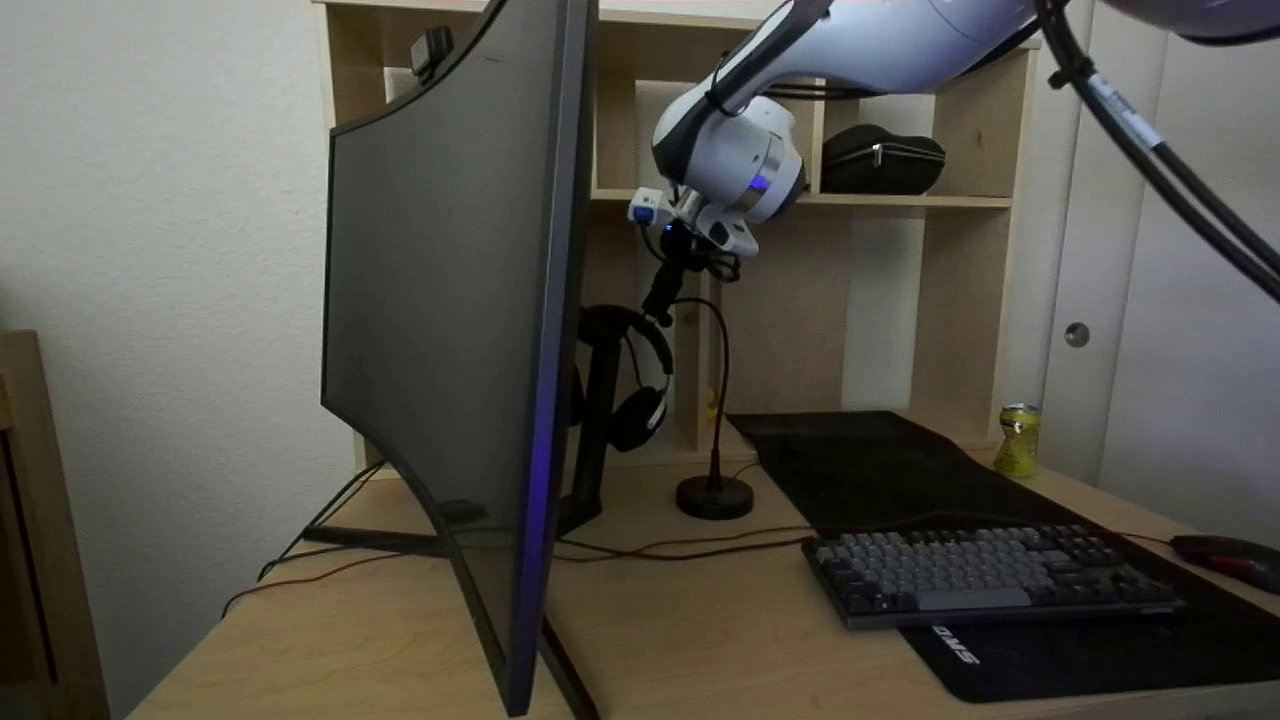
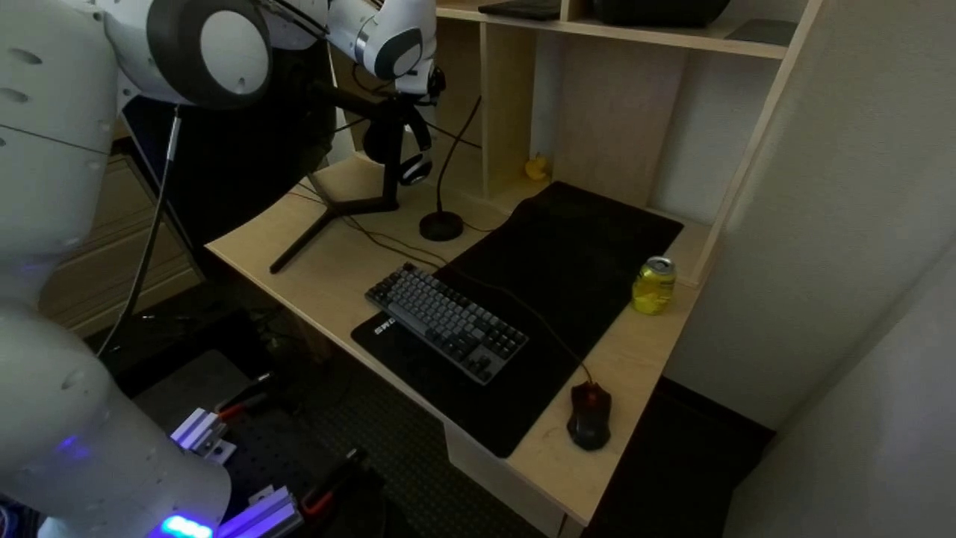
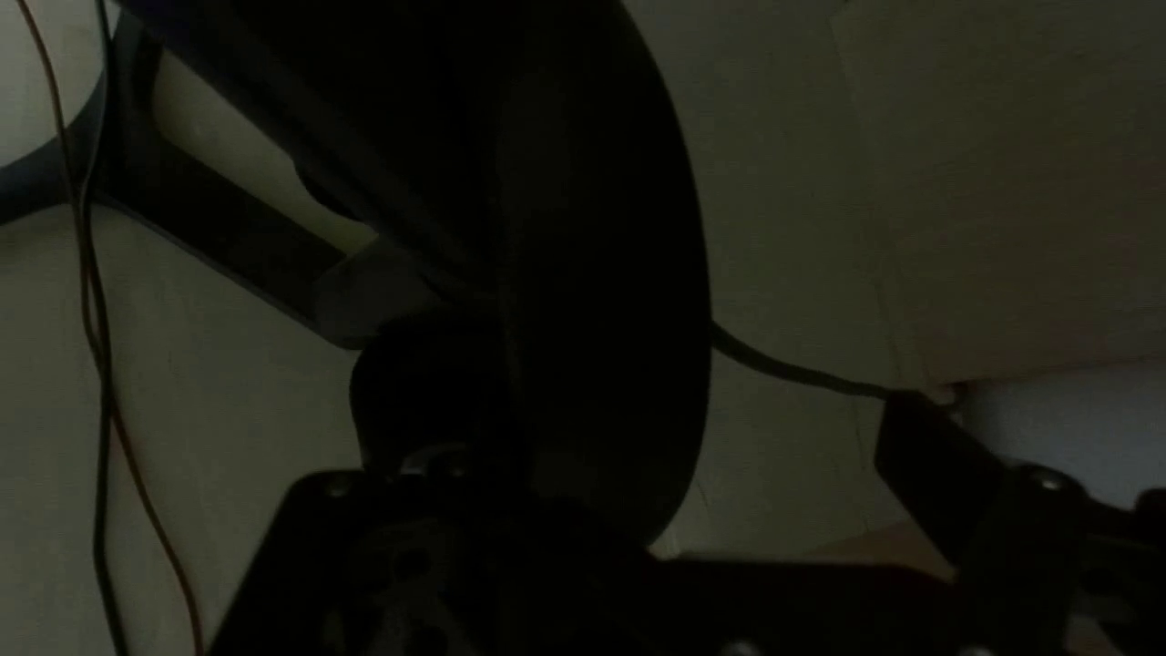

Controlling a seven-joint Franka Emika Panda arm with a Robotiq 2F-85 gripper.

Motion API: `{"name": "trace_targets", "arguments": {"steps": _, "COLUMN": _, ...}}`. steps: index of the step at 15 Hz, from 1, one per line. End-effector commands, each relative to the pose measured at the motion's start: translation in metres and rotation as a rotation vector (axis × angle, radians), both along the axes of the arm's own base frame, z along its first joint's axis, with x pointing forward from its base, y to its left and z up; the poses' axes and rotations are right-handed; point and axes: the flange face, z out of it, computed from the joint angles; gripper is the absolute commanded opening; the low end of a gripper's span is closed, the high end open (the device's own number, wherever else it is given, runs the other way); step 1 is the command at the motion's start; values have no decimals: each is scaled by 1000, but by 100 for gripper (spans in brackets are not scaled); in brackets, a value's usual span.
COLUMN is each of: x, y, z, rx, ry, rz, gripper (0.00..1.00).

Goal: Remove the headsets from the back of the monitor and place them on the desk

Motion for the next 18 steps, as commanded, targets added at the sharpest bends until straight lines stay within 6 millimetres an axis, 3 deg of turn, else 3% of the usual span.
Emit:
{"name": "trace_targets", "arguments": {"steps": 1, "x": 17, "y": 4, "z": -8, "rx": 18, "ry": 54, "rz": 4, "gripper": 100}}
{"name": "trace_targets", "arguments": {"steps": 4, "x": 23, "y": 6, "z": -16, "rx": 14, "ry": 63, "rz": 27, "gripper": 97}}
{"name": "trace_targets", "arguments": {"steps": 5, "x": 25, "y": 7, "z": -17, "rx": 11, "ry": 63, "rz": 34, "gripper": 73}}
{"name": "trace_targets", "arguments": {"steps": 7, "x": 27, "y": 9, "z": -17, "rx": 5, "ry": 58, "rz": 43, "gripper": 71}}
{"name": "trace_targets", "arguments": {"steps": 15, "x": 28, "y": 14, "z": -7, "rx": -6, "ry": 72, "rz": 100, "gripper": 17}}
{"name": "trace_targets", "arguments": {"steps": 18, "x": 27, "y": 11, "z": -1, "rx": -19, "ry": 49, "rz": 105, "gripper": 11}}
